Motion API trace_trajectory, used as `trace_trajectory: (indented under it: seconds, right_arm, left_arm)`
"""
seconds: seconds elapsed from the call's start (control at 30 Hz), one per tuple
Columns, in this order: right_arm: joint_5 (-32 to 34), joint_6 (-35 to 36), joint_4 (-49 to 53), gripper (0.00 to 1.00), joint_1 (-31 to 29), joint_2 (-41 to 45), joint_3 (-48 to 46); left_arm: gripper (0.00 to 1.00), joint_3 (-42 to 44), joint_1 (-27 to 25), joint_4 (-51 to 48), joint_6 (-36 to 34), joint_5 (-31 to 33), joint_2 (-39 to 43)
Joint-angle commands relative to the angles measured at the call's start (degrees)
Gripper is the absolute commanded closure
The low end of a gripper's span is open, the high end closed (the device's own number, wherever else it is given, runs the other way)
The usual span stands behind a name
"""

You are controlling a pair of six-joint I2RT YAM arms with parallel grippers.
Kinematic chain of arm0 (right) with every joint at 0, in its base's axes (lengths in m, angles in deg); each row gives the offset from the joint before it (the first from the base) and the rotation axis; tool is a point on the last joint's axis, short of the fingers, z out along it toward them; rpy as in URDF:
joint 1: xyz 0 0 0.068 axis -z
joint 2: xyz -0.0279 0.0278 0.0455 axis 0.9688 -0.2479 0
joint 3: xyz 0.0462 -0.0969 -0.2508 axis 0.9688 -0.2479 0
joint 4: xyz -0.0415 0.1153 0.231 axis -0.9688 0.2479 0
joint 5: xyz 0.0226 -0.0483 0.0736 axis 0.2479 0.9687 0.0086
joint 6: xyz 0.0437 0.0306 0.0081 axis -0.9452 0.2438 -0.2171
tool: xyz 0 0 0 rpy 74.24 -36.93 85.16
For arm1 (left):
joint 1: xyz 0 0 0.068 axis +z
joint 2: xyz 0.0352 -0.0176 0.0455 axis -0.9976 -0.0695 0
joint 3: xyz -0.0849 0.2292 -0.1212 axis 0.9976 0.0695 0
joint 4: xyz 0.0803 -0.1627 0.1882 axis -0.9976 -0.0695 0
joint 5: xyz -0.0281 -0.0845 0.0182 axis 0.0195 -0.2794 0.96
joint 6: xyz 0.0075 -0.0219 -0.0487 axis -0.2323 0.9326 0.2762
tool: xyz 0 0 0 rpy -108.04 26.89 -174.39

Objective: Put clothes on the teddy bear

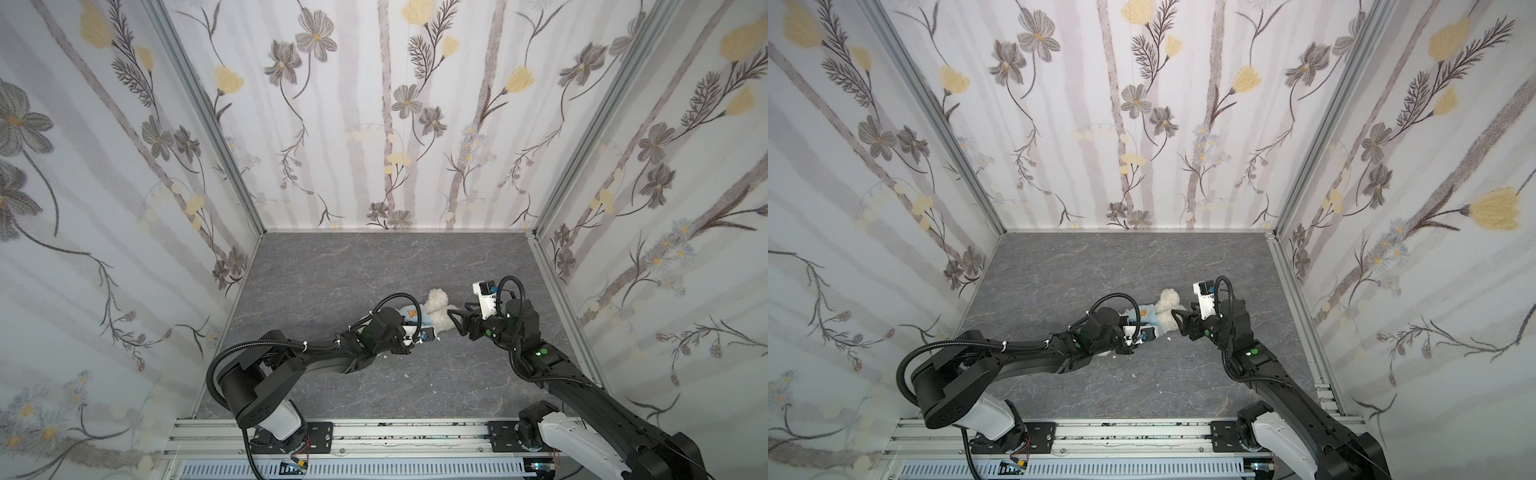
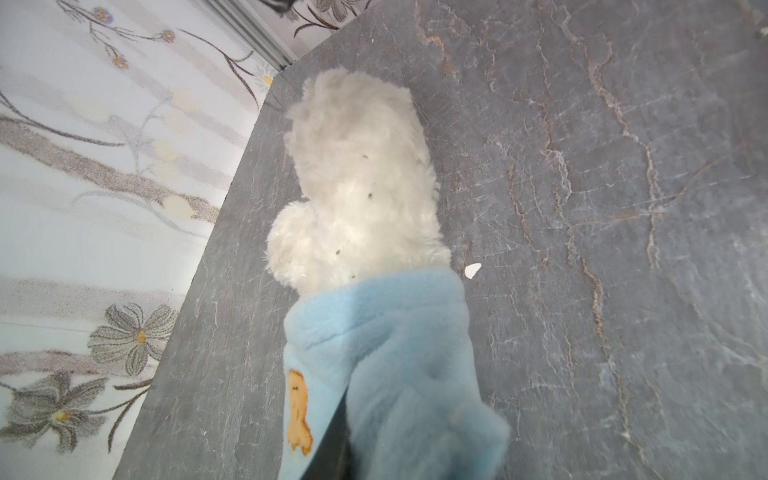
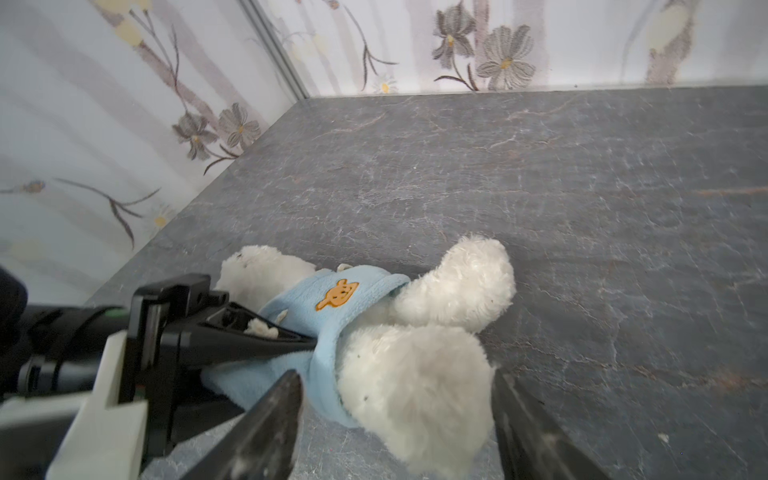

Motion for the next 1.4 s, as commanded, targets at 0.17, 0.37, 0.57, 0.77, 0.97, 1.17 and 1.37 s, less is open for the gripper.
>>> trace_trajectory:
  seconds: [0.17,0.37,0.57,0.77,0.97,1.17,1.37]
  right_arm:
    - [0.32,28.70,-10.91,0.04,-8.84,0.70,0.71]
    - [-3.88,48.16,-9.02,0.00,-12.23,-6.47,4.37]
    - [-4.46,54.71,-5.12,0.00,-13.75,-12.58,7.35]
    - [-2.22,55.85,-6.71,0.00,-14.67,-14.74,5.25]
    - [-2.48,56.26,-9.37,0.03,-14.94,-19.30,5.35]
    - [-7.24,53.40,-18.28,0.14,-15.18,-21.83,2.92]
    - [-10.76,48.48,-28.63,0.37,-15.20,-25.06,-1.02]
  left_arm:
    - [0.85,0.37,8.67,-10.80,0.35,-14.83,9.14]
    - [0.87,1.23,10.47,-12.81,-3.10,-17.60,11.84]
    - [0.87,1.23,11.12,-12.92,-3.96,-20.38,13.33]
    - [0.87,1.00,11.26,-13.03,-4.88,-23.24,15.77]
    - [0.88,-0.11,11.20,-13.14,-5.50,-26.60,16.65]
    - [0.89,-1.00,11.07,-13.16,-5.86,-28.02,15.99]
    - [0.89,-0.86,11.08,-12.22,-5.39,-29.48,16.32]
